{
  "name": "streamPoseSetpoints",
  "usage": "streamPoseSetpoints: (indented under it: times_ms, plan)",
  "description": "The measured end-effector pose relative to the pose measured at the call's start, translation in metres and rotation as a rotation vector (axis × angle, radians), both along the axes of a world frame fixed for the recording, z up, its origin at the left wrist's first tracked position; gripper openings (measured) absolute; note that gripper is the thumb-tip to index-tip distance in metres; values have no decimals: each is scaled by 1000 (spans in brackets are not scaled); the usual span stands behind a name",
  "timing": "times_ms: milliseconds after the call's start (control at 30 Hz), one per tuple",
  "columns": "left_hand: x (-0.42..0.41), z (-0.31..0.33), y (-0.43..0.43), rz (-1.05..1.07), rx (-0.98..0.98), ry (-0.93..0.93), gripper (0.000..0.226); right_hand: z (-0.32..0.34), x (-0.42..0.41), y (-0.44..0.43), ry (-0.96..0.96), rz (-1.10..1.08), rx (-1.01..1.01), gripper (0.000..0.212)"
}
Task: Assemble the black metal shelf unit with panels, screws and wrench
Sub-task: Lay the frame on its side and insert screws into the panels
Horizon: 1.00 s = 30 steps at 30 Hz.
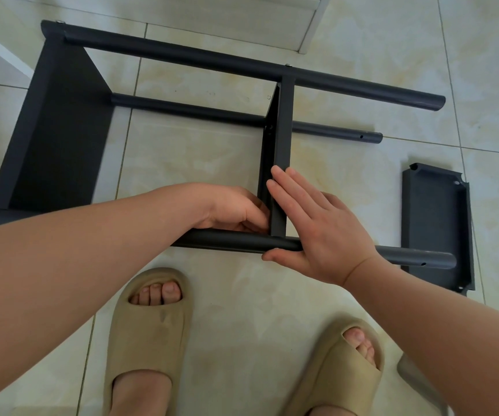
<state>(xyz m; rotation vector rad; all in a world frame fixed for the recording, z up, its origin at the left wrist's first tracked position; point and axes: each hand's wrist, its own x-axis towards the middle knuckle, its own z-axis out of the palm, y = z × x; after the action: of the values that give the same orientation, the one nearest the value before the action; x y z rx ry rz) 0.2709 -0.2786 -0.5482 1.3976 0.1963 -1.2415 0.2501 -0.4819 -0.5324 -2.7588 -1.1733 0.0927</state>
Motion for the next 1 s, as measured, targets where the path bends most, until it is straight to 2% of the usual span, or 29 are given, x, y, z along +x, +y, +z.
streamPoseSetpoints:
  times_ms: [233,500,833,1000]
  plan:
    - [0,1,2,47,-35,8,19,0,0,0,-18,-8,-19,98]
    - [0,0,-1,-13,-8,-14,8,-2,1,-1,-76,25,-62,98]
    - [1,1,1,68,-93,57,20,-2,1,-1,-84,24,-51,98]
    - [1,2,0,-47,-21,49,15,-2,1,-2,-80,18,-51,97]
